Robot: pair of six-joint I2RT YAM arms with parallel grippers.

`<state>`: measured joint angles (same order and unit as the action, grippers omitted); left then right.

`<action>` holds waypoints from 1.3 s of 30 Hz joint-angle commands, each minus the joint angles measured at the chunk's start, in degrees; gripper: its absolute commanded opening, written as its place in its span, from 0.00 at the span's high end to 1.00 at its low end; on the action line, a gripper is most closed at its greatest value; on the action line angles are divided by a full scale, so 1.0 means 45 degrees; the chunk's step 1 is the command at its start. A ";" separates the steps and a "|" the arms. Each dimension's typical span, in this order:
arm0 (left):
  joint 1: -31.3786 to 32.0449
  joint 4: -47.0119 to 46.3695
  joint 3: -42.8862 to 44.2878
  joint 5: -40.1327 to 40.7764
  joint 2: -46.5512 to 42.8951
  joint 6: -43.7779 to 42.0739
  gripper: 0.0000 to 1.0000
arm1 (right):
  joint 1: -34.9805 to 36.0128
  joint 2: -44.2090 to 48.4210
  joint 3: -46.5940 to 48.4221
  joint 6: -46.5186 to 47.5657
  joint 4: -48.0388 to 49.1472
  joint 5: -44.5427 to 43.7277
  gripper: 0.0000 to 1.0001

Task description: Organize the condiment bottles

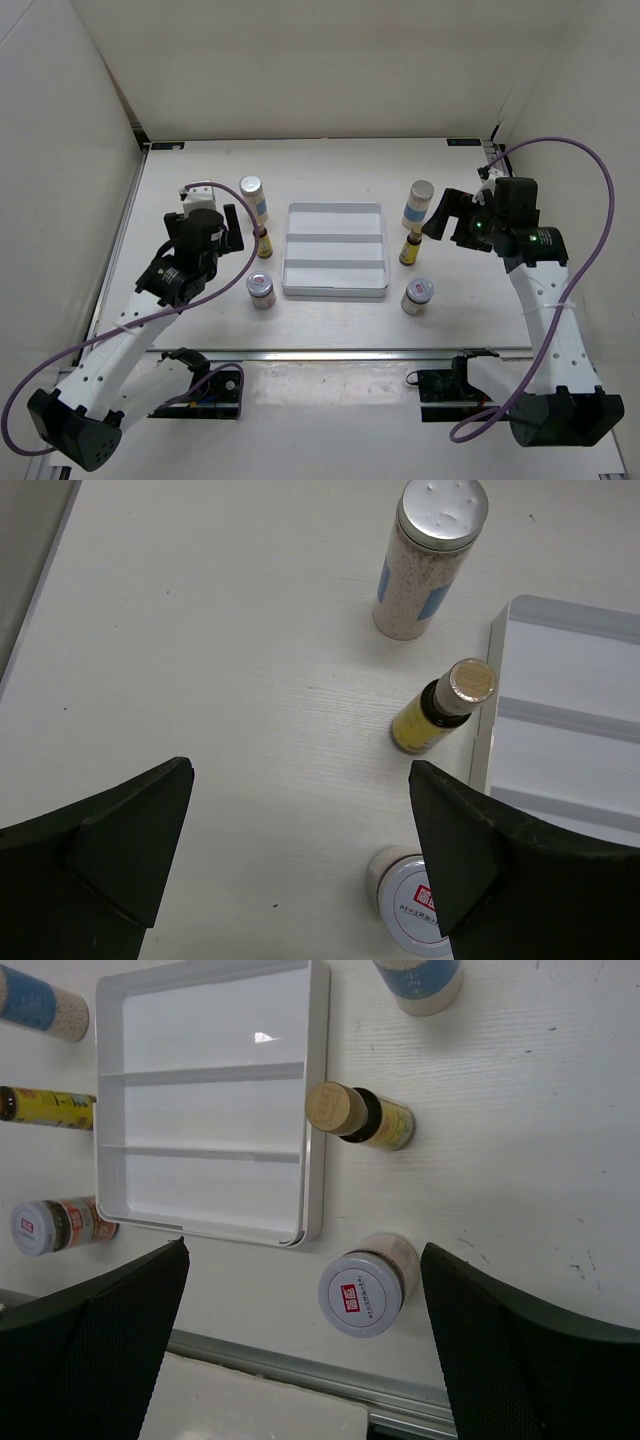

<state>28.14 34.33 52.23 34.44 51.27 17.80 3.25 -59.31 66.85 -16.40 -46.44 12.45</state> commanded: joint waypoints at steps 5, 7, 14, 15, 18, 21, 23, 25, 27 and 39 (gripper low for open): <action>0.0036 -0.0109 0.0191 -0.0074 -0.0123 -0.0089 0.00 | 0.0001 0.0738 -0.0598 -0.0066 0.0670 0.0457 0.00; 0.0036 -0.0109 0.0191 -0.0074 -0.0123 -0.0089 0.00 | 0.0001 0.0738 -0.0831 0.0050 0.0670 0.0592 0.00; 0.0036 -0.0109 0.0191 -0.0074 -0.0123 -0.0089 0.00 | 0.0001 0.0211 -0.1299 0.0287 0.0786 0.1358 0.00; 0.0036 -0.0109 0.0191 -0.0074 -0.0123 -0.0089 0.00 | 0.0117 0.0211 -0.1417 0.0286 0.0788 0.1084 0.00; 0.0036 -0.0109 0.0191 -0.0074 -0.0006 -0.0089 0.00 | 0.0526 -0.0118 -0.1418 0.0130 0.0788 0.0051 0.00; 0.0036 -0.0109 0.0191 -0.0074 -0.0006 -0.0089 0.00 | 0.1094 -0.0471 -0.1418 -0.0181 0.0496 -0.0830 0.02; 0.0036 -0.0109 0.0191 -0.0074 -0.0006 -0.0089 0.00 | 0.1735 -0.0473 -0.1535 -0.0629 0.0185 -0.1802 0.02; 0.0036 -0.0109 0.0191 -0.0074 -0.0006 -0.0089 0.00 | 0.2167 -0.0609 -0.1672 -0.0943 -0.0090 -0.2354 0.03; 0.0036 -0.0109 0.0191 -0.0074 -0.0006 -0.0089 0.00 | 0.2890 -0.0959 -0.1983 -0.1468 -0.0404 -0.2842 0.05; 0.0036 -0.0109 0.0191 -0.0074 -0.0006 -0.0089 0.00 | 0.4884 -0.2171 -0.3039 -0.3209 -0.1184 -0.4797 0.13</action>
<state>28.16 34.30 52.23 34.44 51.44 17.80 24.49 -67.42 53.52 -27.92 -49.67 -6.61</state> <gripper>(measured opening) 1.000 0.872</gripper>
